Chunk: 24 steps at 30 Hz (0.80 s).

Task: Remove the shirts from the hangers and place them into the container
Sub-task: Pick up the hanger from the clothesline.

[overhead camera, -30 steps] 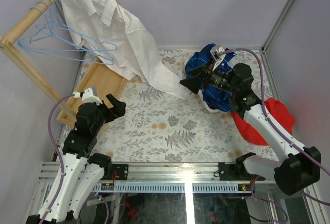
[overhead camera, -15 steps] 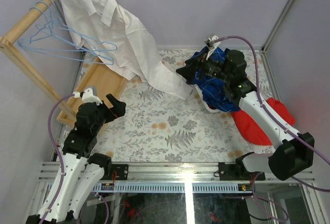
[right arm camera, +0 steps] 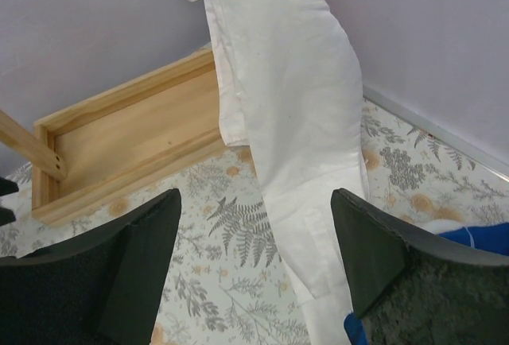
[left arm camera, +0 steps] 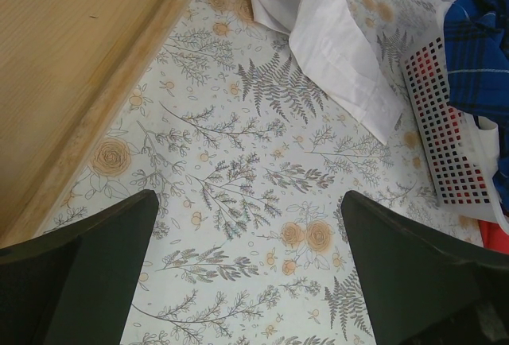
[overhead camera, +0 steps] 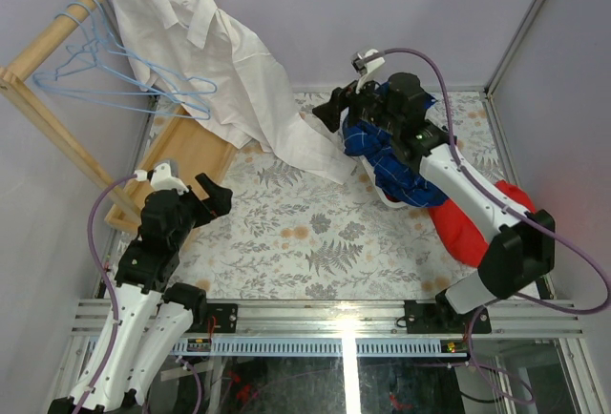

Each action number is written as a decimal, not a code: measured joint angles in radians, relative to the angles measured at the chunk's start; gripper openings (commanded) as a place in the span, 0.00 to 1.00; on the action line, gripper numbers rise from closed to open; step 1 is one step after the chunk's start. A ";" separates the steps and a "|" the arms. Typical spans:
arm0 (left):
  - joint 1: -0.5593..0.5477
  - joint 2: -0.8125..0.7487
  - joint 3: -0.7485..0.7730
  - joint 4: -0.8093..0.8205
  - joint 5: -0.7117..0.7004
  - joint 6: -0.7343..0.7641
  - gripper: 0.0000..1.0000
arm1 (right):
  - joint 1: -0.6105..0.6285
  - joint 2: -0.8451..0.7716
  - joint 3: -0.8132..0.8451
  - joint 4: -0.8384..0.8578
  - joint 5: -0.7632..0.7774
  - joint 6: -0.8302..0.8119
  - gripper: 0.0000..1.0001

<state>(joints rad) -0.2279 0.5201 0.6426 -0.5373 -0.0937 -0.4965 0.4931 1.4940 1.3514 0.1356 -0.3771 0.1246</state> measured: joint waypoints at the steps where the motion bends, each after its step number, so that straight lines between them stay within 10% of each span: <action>1: 0.000 -0.001 0.000 0.000 0.000 0.000 1.00 | 0.000 0.019 0.010 0.014 -0.001 0.006 0.84; 24: 0.000 -0.009 0.000 0.000 0.006 0.000 1.00 | 0.058 0.721 0.719 0.287 -0.078 0.194 0.81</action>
<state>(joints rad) -0.2279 0.5110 0.6426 -0.5369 -0.0872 -0.4961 0.5510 2.2147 2.0701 0.4225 -0.4553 0.3187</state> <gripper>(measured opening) 0.997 0.809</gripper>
